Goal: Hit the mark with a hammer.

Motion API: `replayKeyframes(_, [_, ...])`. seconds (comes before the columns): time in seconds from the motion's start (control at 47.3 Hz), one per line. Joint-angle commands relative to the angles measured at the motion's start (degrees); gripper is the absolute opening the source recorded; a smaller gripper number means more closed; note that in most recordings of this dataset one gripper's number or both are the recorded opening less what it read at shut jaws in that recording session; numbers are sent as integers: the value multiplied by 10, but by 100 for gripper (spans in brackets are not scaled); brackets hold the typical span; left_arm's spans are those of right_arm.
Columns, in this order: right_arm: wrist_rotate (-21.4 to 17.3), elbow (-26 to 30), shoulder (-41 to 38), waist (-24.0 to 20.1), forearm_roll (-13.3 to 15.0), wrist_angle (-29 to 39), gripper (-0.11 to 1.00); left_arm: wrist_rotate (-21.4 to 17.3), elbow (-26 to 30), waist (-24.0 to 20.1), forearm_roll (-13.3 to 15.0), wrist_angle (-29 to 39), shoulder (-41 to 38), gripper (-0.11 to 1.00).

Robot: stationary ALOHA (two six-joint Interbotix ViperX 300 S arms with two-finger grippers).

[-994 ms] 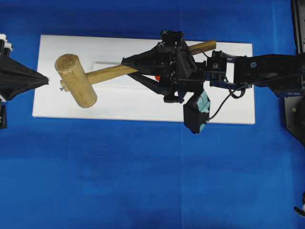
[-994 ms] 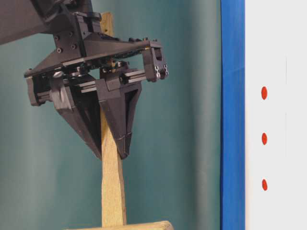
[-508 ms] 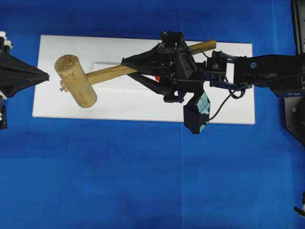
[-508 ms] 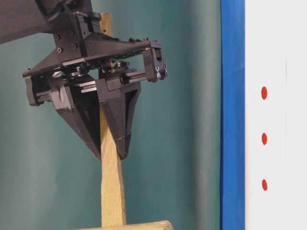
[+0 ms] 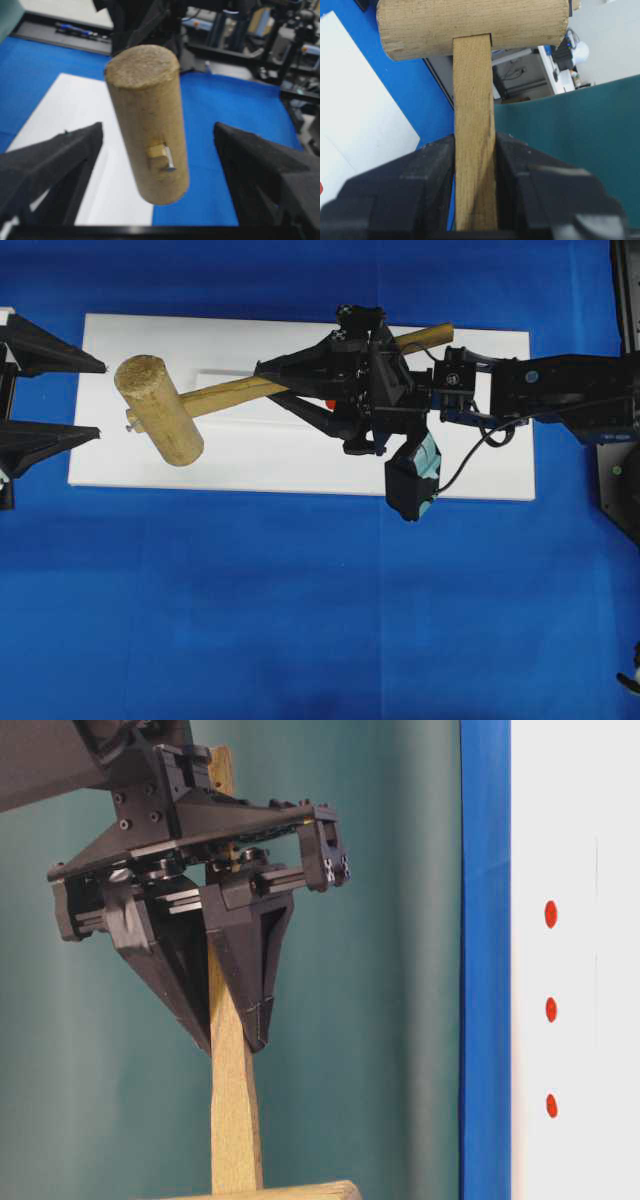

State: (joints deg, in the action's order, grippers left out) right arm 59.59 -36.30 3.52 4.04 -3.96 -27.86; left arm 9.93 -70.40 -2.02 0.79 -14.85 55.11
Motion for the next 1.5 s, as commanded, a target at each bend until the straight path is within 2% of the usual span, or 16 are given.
replayKeyframes(0.0, [-2, 18, 20, -1, -2, -11, 11, 4, 6, -7, 2, -9, -13, 94])
replayKeyframes(0.466, [-2, 18, 20, -1, -2, -10, 11, 7, 75, -14, 1, -115, -186, 94])
replayKeyframes(0.592, [-1, 18, 20, -1, -2, -8, 11, 8, 93, -13, 0, -124, -225, 94])
replayKeyframes(0.994, [-2, 18, 21, -1, -2, -10, 11, 23, 109, -12, 1, -117, -250, 93])
replayKeyframes(1.037, [-2, 19, 21, -1, -2, -10, 11, 25, 110, -13, 1, -111, -250, 91])
replayKeyframes(1.1, [-2, 20, 21, -1, -2, -11, 11, 26, 111, -12, 0, -98, -250, 81])
replayKeyframes(1.248, [-4, 24, 21, -1, -3, -9, 11, 25, 110, -11, 0, -93, -250, 43])
replayKeyframes(1.481, [-4, 25, 21, -1, -12, -4, 11, 19, 108, -9, 0, -91, -248, 44])
